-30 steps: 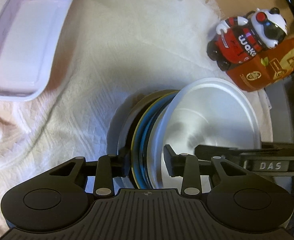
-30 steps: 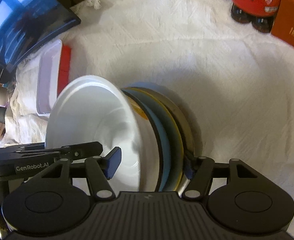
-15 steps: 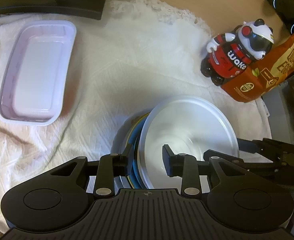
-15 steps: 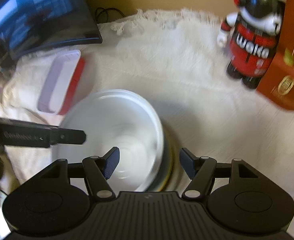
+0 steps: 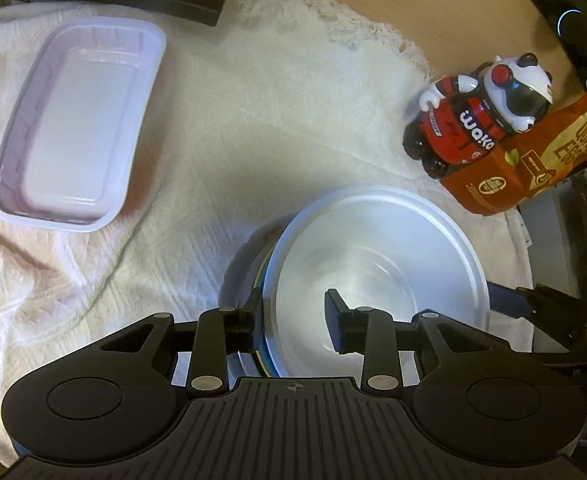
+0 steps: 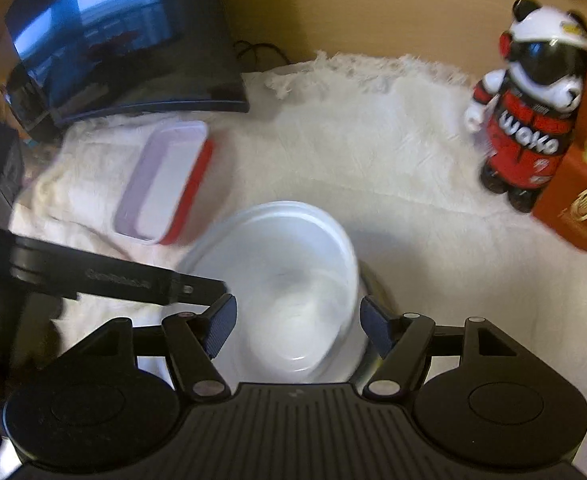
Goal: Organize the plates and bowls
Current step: 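Lower the stacked bowls onto the table with both tools, then open both tools and move them toward the white red-sided tray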
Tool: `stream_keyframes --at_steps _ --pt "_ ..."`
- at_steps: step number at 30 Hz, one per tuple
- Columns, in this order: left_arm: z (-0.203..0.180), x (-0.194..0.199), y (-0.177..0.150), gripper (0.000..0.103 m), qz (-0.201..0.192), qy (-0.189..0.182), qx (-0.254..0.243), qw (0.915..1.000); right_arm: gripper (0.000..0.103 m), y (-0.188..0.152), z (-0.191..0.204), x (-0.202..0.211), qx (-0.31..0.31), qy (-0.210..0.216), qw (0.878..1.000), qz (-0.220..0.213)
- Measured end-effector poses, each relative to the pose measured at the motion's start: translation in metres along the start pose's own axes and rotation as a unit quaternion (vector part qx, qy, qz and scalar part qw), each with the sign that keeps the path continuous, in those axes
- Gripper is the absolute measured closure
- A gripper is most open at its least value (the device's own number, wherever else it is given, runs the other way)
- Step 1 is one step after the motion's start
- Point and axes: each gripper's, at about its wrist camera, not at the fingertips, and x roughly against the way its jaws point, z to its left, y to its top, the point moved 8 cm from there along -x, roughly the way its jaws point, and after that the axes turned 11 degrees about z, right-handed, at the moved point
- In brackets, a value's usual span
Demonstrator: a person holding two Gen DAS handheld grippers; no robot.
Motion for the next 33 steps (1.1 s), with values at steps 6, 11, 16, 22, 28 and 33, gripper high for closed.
stream_keyframes --at_steps 6,11,16,22,28,33 --pt "-0.001 -0.005 -0.002 0.068 0.002 0.007 -0.003 1.0000 0.031 -0.004 0.003 0.009 0.089 -0.173 0.978 -0.071" --pt "-0.002 -0.003 -0.002 0.069 0.001 0.005 -0.008 1.0000 0.021 -0.005 0.002 0.023 0.083 -0.177 0.976 -0.096" --pt "-0.003 0.008 -0.004 0.072 -0.008 0.007 -0.013 0.9999 0.021 -0.008 -0.010 0.018 0.003 -0.056 0.997 -0.048" --pt "-0.009 0.025 -0.004 0.074 -0.019 -0.012 -0.018 0.9996 0.037 -0.011 -0.017 0.008 -0.063 0.015 0.998 -0.011" --pt "-0.007 0.020 -0.002 0.074 -0.009 -0.015 -0.012 0.9998 0.041 -0.014 -0.010 0.009 -0.067 0.032 0.997 -0.008" --pt "-0.005 0.014 0.000 0.074 -0.005 -0.006 -0.009 0.9999 0.041 -0.012 -0.009 0.014 -0.059 0.038 0.997 -0.009"
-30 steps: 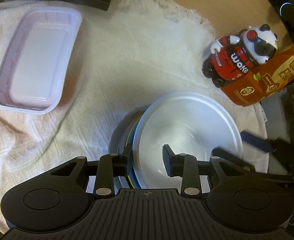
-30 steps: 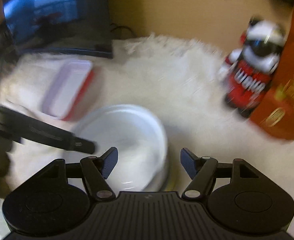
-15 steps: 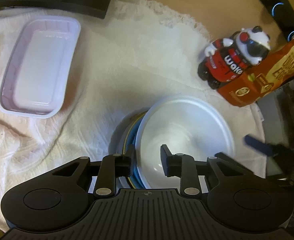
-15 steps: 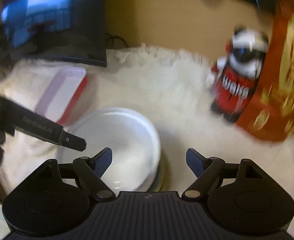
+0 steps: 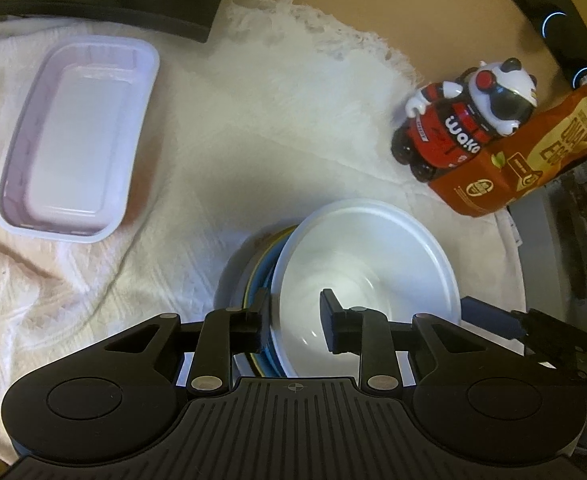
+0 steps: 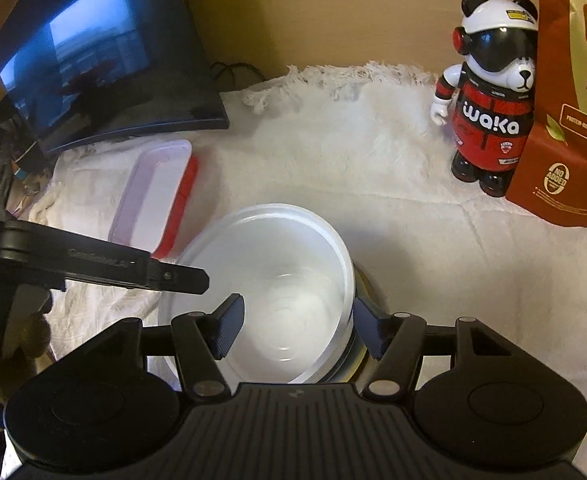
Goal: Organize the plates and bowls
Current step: 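Open both tools and move them toward the white red-sided tray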
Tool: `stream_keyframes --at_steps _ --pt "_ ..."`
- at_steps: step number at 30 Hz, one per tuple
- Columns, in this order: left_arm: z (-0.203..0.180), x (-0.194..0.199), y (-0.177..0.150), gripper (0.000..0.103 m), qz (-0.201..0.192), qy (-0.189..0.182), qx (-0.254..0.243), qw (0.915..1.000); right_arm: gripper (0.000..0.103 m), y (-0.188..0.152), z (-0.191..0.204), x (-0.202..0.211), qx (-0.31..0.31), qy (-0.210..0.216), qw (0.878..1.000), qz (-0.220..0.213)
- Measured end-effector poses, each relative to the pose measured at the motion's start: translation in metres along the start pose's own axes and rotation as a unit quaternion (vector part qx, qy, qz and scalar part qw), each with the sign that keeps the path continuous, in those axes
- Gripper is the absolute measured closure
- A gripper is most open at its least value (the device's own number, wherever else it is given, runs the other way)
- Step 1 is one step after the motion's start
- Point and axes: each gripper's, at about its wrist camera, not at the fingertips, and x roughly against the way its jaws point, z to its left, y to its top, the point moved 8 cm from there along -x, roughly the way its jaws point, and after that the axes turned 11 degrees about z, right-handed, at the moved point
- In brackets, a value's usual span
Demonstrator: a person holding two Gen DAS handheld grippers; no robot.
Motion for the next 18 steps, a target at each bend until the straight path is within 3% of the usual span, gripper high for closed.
stream_keyframes --at_steps 6,11,15,18 --pt "0.000 -0.001 0.000 0.075 0.007 -0.015 -0.008 0.9998 0.041 0.004 -0.004 -0.002 0.005 -0.034 0.999 0.002" --pt "0.001 0.031 0.007 0.075 -0.012 -0.045 -0.039 0.9982 0.041 0.026 -0.006 0.020 0.010 -0.071 0.997 -0.034" --pt "0.023 0.073 0.020 0.075 -0.053 -0.058 -0.035 0.9963 0.041 0.050 0.009 0.031 0.012 -0.067 0.996 -0.055" --pt "0.063 0.102 0.037 0.075 -0.115 -0.023 -0.002 0.9931 0.041 0.070 0.033 0.023 0.017 -0.044 0.997 -0.054"
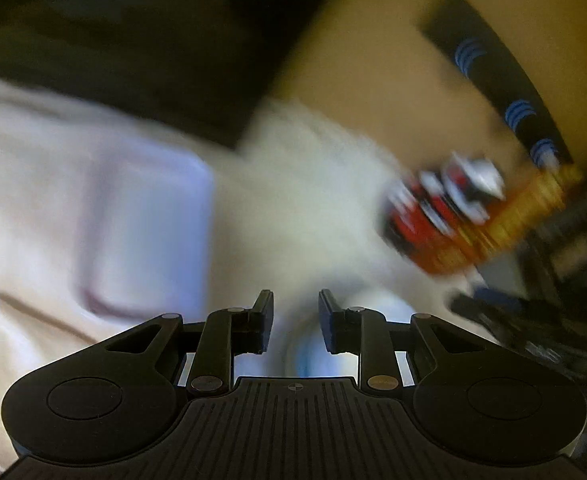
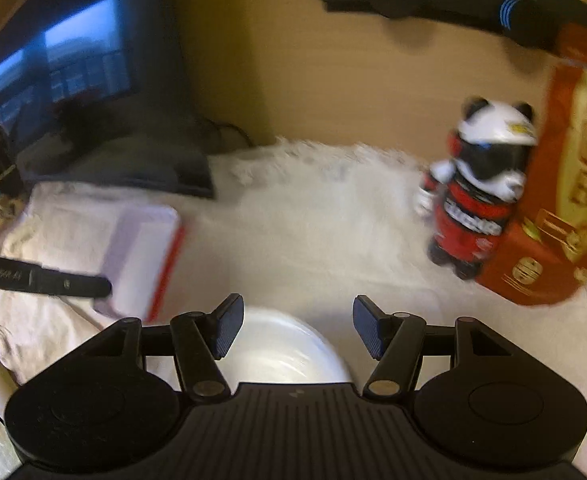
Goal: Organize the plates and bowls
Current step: 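Open both tools and move them toward the white red-sided tray, then grasp the white tray's rim with both tools and lift it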
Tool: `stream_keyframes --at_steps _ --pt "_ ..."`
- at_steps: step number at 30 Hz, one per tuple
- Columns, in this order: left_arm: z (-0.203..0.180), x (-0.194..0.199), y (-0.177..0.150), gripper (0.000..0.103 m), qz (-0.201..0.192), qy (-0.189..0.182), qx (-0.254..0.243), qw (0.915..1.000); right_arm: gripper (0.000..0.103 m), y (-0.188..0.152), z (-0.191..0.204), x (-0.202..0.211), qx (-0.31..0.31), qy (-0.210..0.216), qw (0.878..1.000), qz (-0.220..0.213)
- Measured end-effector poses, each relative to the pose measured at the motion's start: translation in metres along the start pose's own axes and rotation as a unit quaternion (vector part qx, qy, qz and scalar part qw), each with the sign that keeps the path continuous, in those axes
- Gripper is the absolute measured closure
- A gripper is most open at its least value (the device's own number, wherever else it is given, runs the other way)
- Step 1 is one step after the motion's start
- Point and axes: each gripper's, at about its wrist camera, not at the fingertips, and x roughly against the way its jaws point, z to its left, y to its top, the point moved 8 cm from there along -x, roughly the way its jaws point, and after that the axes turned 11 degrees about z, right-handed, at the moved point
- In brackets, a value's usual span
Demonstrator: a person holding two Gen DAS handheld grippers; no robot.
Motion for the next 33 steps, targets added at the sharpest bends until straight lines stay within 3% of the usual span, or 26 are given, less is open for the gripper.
stream_keyframes --at_steps 4,9,11,19,21,23,27,33 --pt "0.057 0.008 0.028 0.075 -0.049 0.088 0.035 0.9943 0.041 0.028 0.042 -0.036 -0.014 0.054 0.998 0.035" --pt "0.090 -0.020 0.045 0.075 -0.042 0.180 0.015 0.9827 0.041 0.046 0.091 -0.093 -0.029 0.066 0.994 0.077" --pt "0.096 -0.034 0.048 0.075 -0.029 0.194 0.009 0.9805 0.041 0.045 0.106 -0.113 -0.034 0.062 0.993 0.089" --pt "0.114 -0.062 0.052 0.075 0.001 0.199 -0.002 0.9799 0.045 0.038 0.136 -0.171 -0.046 0.027 0.991 0.121" --pt "0.124 -0.069 0.051 0.075 0.011 0.181 0.010 0.9835 0.054 0.035 0.140 -0.181 -0.040 0.019 0.990 0.130" --pt "0.132 -0.079 0.049 0.075 0.023 0.140 0.023 0.9896 0.074 0.029 0.142 -0.192 -0.041 0.019 0.988 0.148" --pt "0.142 -0.083 0.032 0.080 0.035 0.061 0.049 0.9963 0.076 0.018 0.152 -0.188 -0.029 0.045 0.987 0.151" --pt "0.152 -0.073 -0.004 0.083 0.050 0.078 0.080 0.9924 0.076 -0.004 0.175 -0.164 0.031 0.051 0.989 0.135"
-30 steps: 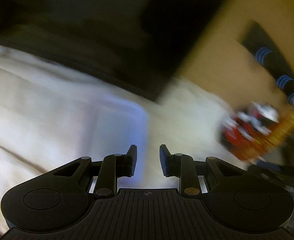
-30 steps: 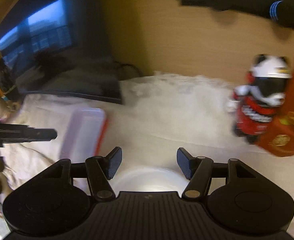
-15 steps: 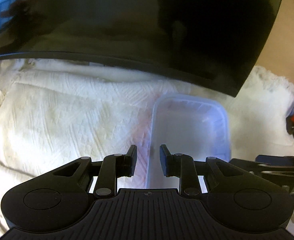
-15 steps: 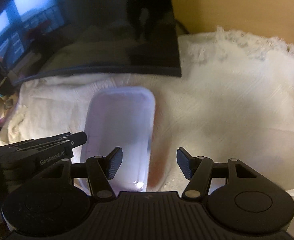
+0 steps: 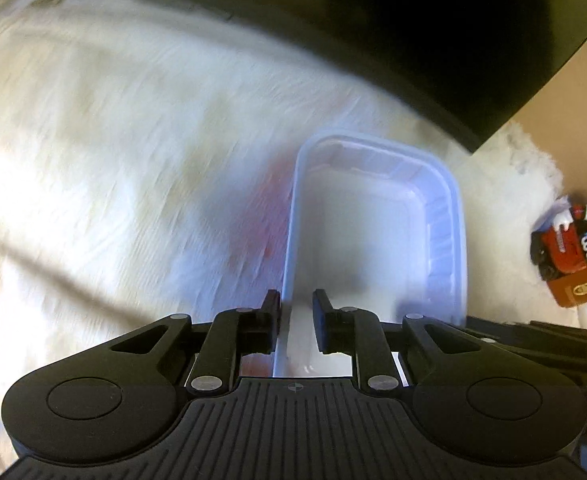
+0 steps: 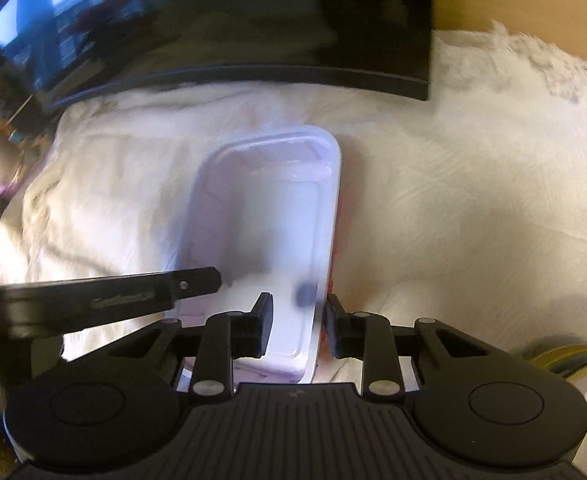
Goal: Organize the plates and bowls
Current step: 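Grasp the white tray's rim with both tools and lift it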
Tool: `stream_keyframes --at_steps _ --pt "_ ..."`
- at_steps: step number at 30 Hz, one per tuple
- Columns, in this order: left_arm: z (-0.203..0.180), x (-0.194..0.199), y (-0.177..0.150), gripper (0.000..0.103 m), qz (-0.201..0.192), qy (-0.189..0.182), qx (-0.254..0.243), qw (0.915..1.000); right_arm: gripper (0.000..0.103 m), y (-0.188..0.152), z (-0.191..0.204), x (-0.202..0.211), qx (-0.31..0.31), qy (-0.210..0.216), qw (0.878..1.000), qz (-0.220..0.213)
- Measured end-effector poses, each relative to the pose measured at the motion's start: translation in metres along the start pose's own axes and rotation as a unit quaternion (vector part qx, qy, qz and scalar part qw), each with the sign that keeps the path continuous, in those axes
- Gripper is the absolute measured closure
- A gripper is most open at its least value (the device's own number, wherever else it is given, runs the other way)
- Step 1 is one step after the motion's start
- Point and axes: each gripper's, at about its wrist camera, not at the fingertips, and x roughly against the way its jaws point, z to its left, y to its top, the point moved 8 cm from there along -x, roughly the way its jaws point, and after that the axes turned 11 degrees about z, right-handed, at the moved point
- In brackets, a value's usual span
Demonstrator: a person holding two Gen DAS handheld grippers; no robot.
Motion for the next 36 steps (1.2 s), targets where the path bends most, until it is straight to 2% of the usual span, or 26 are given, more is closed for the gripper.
stream_keyframes --at_steps 5,9,12,16,21,26,32,36 --pt "0.002 0.021 -0.044 0.083 -0.005 0.016 0.005 0.9999 0.073 -0.036 0.011 0.014 0.019 0.025 0.999 0.013" --pt "0.008 0.023 -0.081 0.083 0.023 0.024 0.014 0.9994 0.073 -0.068 0.013 0.014 0.023 0.052 0.998 0.042" --pt "0.018 0.012 -0.089 0.084 0.042 0.022 0.029 0.9985 0.073 -0.080 0.014 0.005 0.026 0.053 0.996 0.061" --pt "0.021 -0.002 -0.089 0.084 0.049 0.023 0.033 0.9980 0.073 -0.085 0.013 -0.002 0.021 0.046 0.997 0.064" --pt "0.023 -0.011 -0.084 0.084 0.040 0.017 0.035 0.9984 0.073 -0.079 0.013 -0.001 0.020 0.033 0.998 0.040" --pt "0.025 -0.005 -0.084 0.083 0.035 0.005 0.032 0.9989 0.073 -0.069 0.011 -0.011 0.011 0.025 0.999 0.033" --pt "0.031 -0.003 -0.081 0.084 0.038 0.002 0.034 0.9987 0.072 -0.070 0.011 -0.026 -0.008 0.034 0.998 0.049" --pt "0.026 0.010 -0.078 0.084 0.025 0.006 0.028 0.9993 0.072 -0.067 0.015 -0.009 -0.008 0.044 0.999 0.031"
